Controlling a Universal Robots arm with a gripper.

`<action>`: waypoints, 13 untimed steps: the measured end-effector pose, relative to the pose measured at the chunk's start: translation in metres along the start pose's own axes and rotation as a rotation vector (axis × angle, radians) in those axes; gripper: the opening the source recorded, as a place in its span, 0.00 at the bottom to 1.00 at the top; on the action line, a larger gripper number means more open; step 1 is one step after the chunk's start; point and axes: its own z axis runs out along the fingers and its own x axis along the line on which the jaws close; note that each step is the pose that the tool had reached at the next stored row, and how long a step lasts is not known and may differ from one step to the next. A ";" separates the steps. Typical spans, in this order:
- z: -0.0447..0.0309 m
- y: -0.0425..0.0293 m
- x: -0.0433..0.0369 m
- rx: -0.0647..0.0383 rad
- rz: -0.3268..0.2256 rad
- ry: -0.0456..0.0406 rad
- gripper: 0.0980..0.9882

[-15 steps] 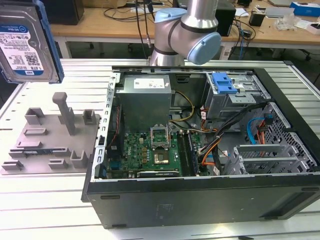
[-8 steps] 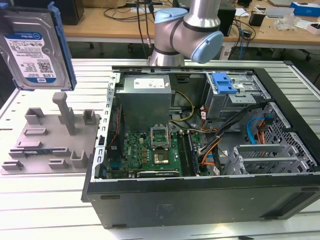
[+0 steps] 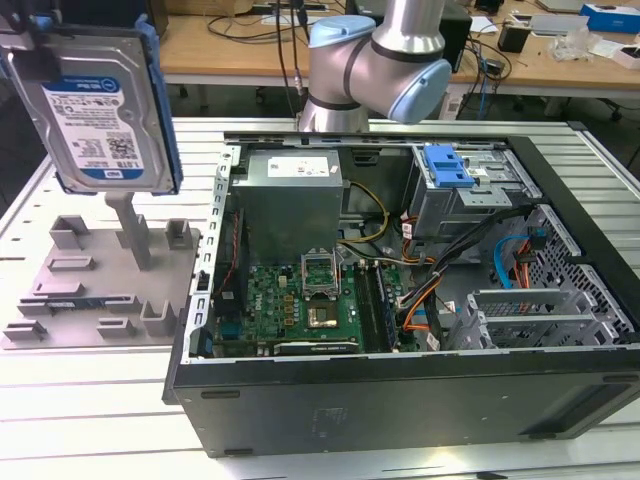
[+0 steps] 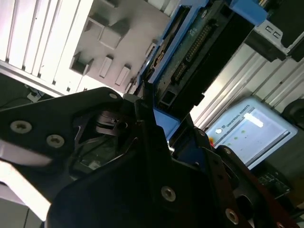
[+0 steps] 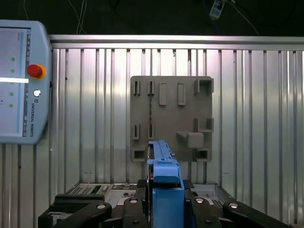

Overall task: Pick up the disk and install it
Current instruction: 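Pick up the disk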

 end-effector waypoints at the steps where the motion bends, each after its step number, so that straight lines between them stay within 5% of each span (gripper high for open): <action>1: -0.0001 -0.0035 0.0022 0.000 0.000 -0.0005 0.30; 9: -0.0015 -0.0498 0.0299 0.000 0.000 -0.0046 0.30; 13: -0.0021 -0.0675 0.0385 0.000 0.000 -0.0061 0.30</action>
